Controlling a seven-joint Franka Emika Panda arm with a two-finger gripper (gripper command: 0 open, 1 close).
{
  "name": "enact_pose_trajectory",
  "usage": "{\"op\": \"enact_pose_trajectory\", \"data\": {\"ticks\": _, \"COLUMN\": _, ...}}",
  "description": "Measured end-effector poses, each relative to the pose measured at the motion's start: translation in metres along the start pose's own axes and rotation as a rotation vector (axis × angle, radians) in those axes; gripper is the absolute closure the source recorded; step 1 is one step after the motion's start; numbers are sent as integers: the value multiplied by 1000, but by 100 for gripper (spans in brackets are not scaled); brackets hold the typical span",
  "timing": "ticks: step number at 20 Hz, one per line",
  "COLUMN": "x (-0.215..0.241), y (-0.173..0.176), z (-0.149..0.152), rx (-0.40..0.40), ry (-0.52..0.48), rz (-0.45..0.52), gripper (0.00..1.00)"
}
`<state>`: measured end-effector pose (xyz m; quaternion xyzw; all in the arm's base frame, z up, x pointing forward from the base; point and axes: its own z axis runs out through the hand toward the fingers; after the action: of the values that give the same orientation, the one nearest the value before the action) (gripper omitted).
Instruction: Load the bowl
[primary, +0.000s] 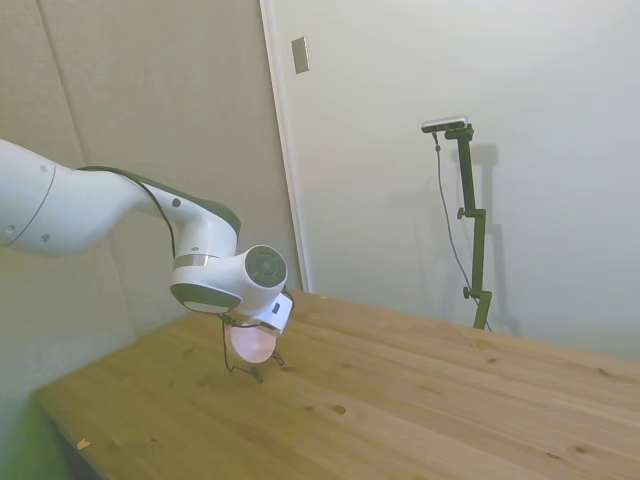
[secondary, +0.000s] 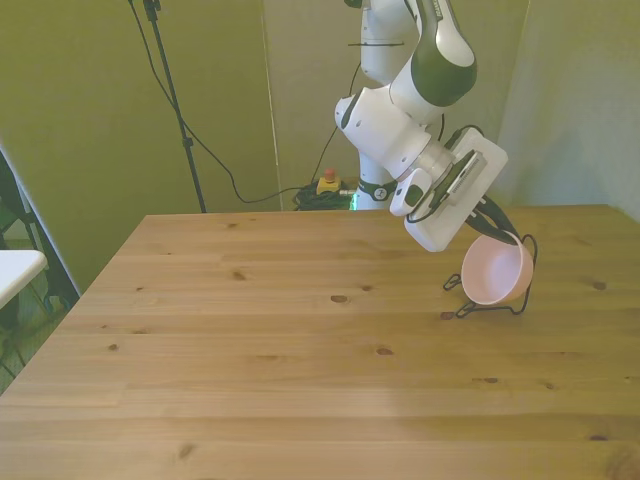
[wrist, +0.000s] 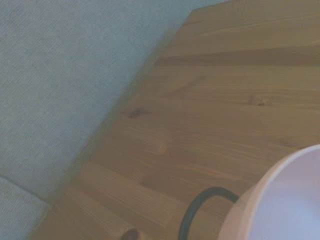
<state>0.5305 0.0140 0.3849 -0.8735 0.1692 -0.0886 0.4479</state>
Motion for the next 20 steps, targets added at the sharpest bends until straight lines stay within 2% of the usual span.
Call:
{"op": "enact_pose_trajectory", "data": {"ticks": 9, "x": 0, "y": 6, "z": 1, "rx": 36, "ry": -18, "rz": -10, "gripper": 100}}
{"op": "enact_pose_trajectory", "data": {"ticks": 10, "x": 1, "y": 7, "z": 2, "rx": 35, "ry": -19, "rz": -8, "gripper": 0}}
{"op": "enact_pose_trajectory", "data": {"ticks": 20, "x": 1, "y": 12, "z": 2, "rx": 39, "ry": -28, "rz": 2, "gripper": 0}}
